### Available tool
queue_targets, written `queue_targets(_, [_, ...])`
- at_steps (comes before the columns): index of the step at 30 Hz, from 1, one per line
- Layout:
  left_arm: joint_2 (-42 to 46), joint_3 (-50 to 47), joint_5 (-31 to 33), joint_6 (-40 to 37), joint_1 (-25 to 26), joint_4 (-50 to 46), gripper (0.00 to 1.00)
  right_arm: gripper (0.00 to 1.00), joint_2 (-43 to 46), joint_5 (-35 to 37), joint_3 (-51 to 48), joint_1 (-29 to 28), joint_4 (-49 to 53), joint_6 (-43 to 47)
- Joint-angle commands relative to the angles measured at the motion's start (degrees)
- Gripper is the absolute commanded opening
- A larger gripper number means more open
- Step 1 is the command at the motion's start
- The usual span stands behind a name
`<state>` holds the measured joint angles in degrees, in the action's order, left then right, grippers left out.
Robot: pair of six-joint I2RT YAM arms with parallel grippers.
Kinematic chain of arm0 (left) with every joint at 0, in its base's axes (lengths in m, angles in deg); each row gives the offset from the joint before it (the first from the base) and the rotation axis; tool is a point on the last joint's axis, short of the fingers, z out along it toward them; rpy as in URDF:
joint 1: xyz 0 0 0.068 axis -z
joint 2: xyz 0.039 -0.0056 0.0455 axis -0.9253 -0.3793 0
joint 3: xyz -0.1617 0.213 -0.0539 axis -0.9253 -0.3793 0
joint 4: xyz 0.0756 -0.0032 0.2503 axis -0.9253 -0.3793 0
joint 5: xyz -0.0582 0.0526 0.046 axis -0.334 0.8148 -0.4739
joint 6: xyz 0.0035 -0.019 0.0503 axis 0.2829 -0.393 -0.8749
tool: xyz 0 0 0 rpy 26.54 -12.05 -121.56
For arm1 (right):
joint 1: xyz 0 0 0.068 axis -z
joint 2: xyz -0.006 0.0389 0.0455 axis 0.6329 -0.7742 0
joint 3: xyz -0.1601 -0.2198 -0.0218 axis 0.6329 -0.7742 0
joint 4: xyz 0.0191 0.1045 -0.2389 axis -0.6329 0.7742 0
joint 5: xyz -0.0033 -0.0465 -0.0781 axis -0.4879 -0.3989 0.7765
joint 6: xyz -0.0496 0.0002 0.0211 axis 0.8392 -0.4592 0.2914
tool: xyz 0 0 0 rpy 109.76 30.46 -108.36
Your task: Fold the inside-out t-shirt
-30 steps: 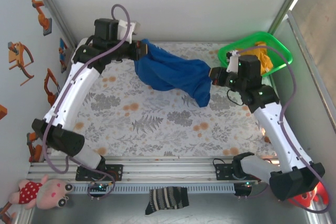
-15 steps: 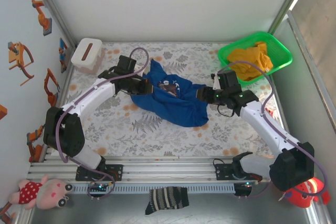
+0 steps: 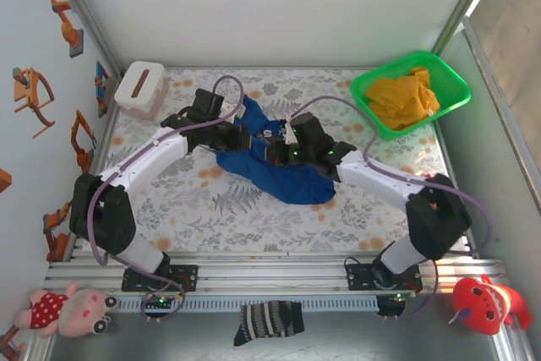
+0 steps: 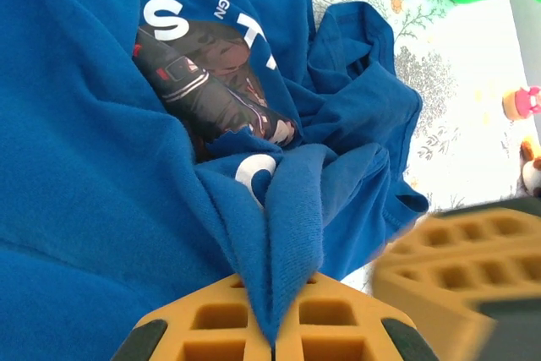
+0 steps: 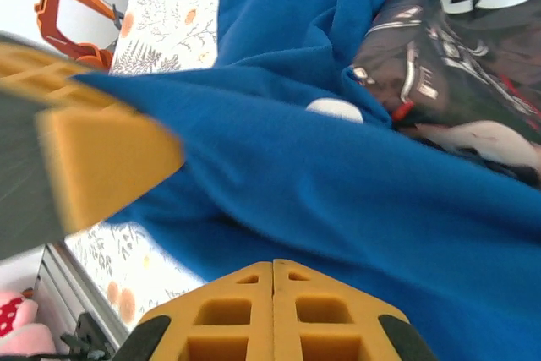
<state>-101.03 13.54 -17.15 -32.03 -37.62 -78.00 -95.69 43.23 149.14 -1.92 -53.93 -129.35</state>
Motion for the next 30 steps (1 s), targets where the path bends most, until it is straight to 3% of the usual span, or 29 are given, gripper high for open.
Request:
queue_targets(1, [1.8, 2.3, -0.3, 0.8, 0.6, -0.3, 0.00, 0.00, -7.1, -3.0, 2.7, -0.8, -11.7, -6.5])
queue_targets(6, [2.9, 2.7, -0.9, 1.1, 1.0, -0.6, 0.00, 0.00, -15.9, 0.9, 6.9, -0.8, -11.8, -8.3])
queue_targets(10, [4.9, 2.4, -1.0, 1.5, 1.0, -0.9, 0.00, 0.66, -17.1, 10.4, 8.5, -0.8, -4.0, -9.4])
queue_targets(11, [5.4, 2.4, -1.3, 1.7, 1.0, -0.9, 0.00, 0.98, -17.1, 12.6, 9.0, -0.8, -1.4, -10.3])
queue_targets(14, [6.6, 2.4, -2.4, 2.7, 1.0, -0.5, 0.00, 0.99, -16.8, 18.5, 9.8, -1.2, 4.2, -12.7])
queue_targets(19, [8.1, 2.5, -4.3, 4.4, 1.1, 0.5, 0.00, 0.99, -21.0, 22.5, 14.6, -1.2, 7.1, -16.1])
queue_targets(22, [8.5, 2.5, -5.5, 5.0, 1.2, 0.6, 0.00, 0.97, -23.3, 21.4, 16.6, -0.9, 3.3, -14.2])
queue_targets(23, [8.7, 2.4, -5.6, 5.1, 1.1, 0.5, 0.00, 0.89, -23.5, 20.4, 17.1, -0.7, 2.3, -13.2])
queue_targets(25, [8.8, 1.9, -5.6, 5.1, 1.0, 0.4, 0.00, 0.64, -22.9, 17.6, 16.5, -0.2, -0.4, -11.0])
queue_targets(29, [9.0, 0.4, -5.6, 6.1, -0.2, 1.1, 0.00, 0.00, -18.0, 13.8, 11.8, 1.5, -2.3, -8.2])
queue_targets(30, [9.0, 0.0, -5.2, 6.5, -0.8, 1.2, 0.00, 0.00, -15.8, 13.5, 10.2, 1.9, -2.0, -7.6])
